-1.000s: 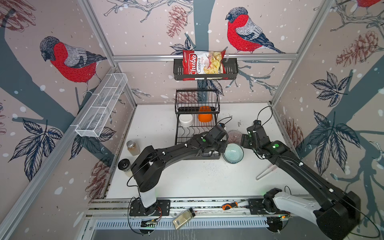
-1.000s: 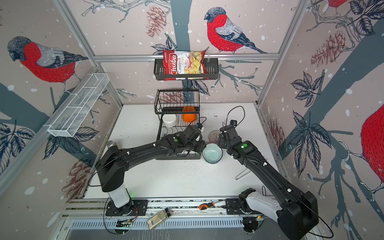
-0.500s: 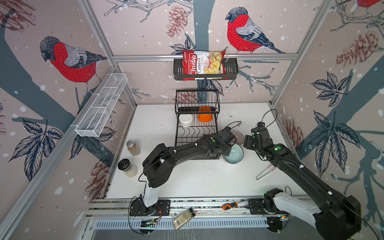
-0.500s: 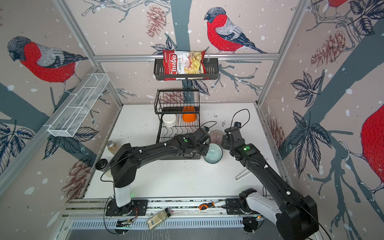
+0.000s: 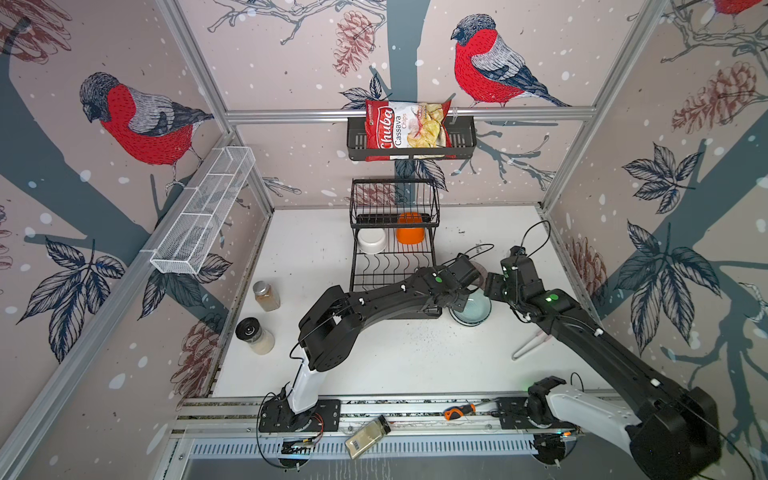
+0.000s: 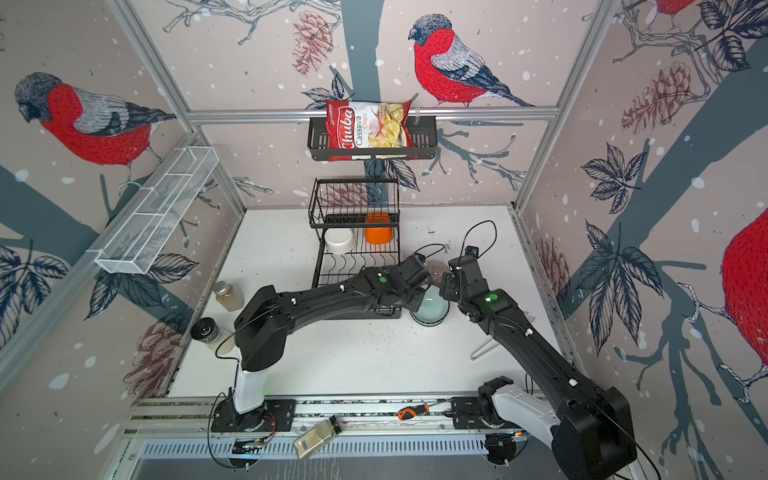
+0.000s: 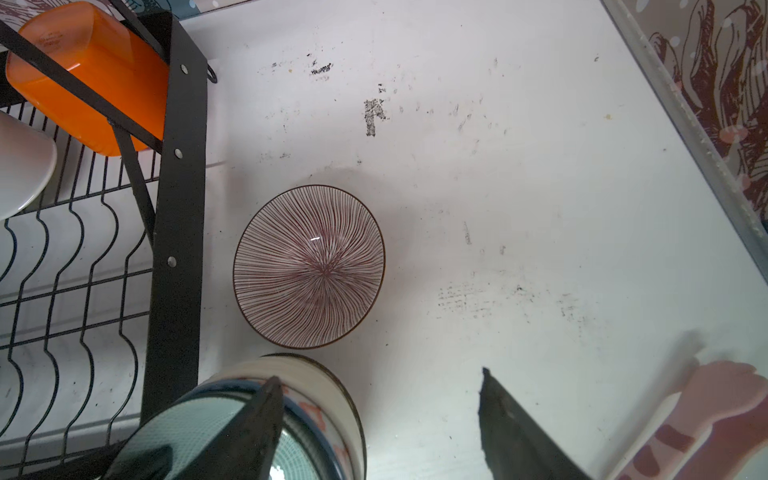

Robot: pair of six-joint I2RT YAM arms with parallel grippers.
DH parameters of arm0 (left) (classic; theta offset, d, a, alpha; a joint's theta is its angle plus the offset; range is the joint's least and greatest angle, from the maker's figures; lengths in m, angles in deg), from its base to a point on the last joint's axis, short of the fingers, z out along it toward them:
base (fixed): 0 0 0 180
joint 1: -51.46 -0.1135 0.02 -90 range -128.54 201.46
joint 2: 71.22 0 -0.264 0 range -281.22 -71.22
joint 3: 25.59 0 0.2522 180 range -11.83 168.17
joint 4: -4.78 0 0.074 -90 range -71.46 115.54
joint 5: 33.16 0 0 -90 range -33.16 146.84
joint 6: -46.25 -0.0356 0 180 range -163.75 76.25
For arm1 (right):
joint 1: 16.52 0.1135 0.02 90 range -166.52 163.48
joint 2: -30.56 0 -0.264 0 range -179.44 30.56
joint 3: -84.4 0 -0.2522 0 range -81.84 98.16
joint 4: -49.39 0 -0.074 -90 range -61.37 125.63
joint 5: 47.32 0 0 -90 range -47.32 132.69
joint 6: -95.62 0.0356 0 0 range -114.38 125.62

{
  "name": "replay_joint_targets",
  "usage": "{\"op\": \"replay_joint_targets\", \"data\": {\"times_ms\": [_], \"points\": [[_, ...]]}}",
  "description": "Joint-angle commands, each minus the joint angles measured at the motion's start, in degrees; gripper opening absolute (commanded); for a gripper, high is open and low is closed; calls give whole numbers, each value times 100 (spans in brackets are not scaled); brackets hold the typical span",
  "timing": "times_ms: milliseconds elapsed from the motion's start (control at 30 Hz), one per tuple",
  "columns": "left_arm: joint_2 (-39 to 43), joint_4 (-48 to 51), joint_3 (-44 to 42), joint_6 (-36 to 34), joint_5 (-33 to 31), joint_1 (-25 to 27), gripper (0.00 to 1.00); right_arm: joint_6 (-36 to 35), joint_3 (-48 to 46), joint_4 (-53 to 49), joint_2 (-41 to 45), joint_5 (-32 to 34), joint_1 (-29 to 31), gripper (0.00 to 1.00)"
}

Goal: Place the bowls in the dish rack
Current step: 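Lower both grippers onto the rim of the green-striped bowl stack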

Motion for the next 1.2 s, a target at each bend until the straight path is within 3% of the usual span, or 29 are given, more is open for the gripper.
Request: {"op": "replay_joint_targets", "data": {"times_ms": [0,367,1167], "points": [[-38,223,58,-92,-109,24,9,11,-11,124,-16,-12,1,74],[49,215,31,-101,-158,33,0,10,-6,149,-60,-30,-17,74],[184,-167,-126,-180,56,24,1,-14,-7,161,-129,-126,-72,74]]}}
